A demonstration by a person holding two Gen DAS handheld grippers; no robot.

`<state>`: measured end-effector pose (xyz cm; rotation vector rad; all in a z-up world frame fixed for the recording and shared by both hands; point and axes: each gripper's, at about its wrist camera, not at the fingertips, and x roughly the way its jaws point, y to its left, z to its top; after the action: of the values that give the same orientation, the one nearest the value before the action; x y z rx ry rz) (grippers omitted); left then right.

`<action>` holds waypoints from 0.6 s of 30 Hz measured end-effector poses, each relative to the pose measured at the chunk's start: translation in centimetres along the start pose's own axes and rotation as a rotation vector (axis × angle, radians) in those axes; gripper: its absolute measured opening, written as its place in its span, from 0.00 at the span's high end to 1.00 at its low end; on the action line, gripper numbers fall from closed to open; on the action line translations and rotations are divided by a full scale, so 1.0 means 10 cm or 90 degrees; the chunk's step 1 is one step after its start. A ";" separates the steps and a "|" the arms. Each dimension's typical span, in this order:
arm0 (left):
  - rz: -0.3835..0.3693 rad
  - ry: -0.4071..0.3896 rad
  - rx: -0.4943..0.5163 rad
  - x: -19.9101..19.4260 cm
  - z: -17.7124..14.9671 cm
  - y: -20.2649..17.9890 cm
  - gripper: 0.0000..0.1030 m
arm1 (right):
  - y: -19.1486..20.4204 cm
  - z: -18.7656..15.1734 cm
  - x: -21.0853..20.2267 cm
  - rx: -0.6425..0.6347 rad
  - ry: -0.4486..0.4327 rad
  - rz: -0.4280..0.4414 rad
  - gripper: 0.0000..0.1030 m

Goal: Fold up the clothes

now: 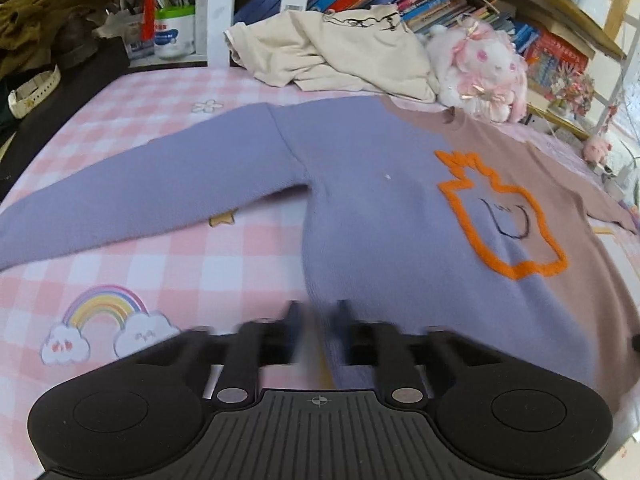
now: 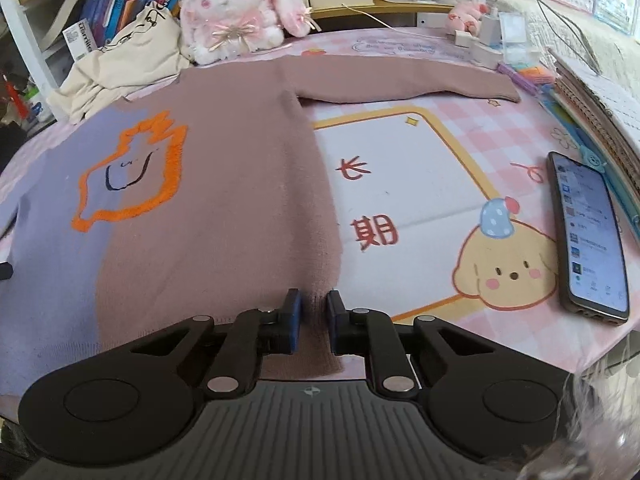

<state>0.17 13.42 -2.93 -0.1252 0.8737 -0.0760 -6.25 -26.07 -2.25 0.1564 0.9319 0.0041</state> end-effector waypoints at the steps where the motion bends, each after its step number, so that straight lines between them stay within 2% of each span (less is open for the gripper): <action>1: 0.005 -0.002 -0.004 0.03 0.04 0.02 0.92 | 0.02 0.00 0.01 -0.004 -0.001 0.004 0.87; 6: 0.050 -0.015 0.020 0.16 0.20 0.01 0.93 | 0.20 0.00 0.04 -0.054 0.002 0.034 0.88; 9: 0.053 -0.018 0.036 0.19 0.22 -0.01 0.93 | 0.27 -0.03 0.04 -0.076 -0.005 0.023 0.89; 12: 0.052 -0.023 0.050 0.17 0.18 -0.03 0.93 | 0.21 -0.07 0.01 -0.059 -0.010 0.014 0.89; 16: 0.042 -0.024 0.029 0.13 0.13 0.01 0.93 | 0.12 -0.09 0.00 -0.029 -0.010 0.021 0.89; 18: 0.037 -0.024 0.021 0.11 0.12 0.03 0.92 | 0.15 -0.09 0.00 -0.041 -0.009 0.020 0.89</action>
<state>1.83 13.69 -3.07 -0.0700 0.8367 -0.0337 -6.87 -24.45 -2.59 0.1105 0.9138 0.0614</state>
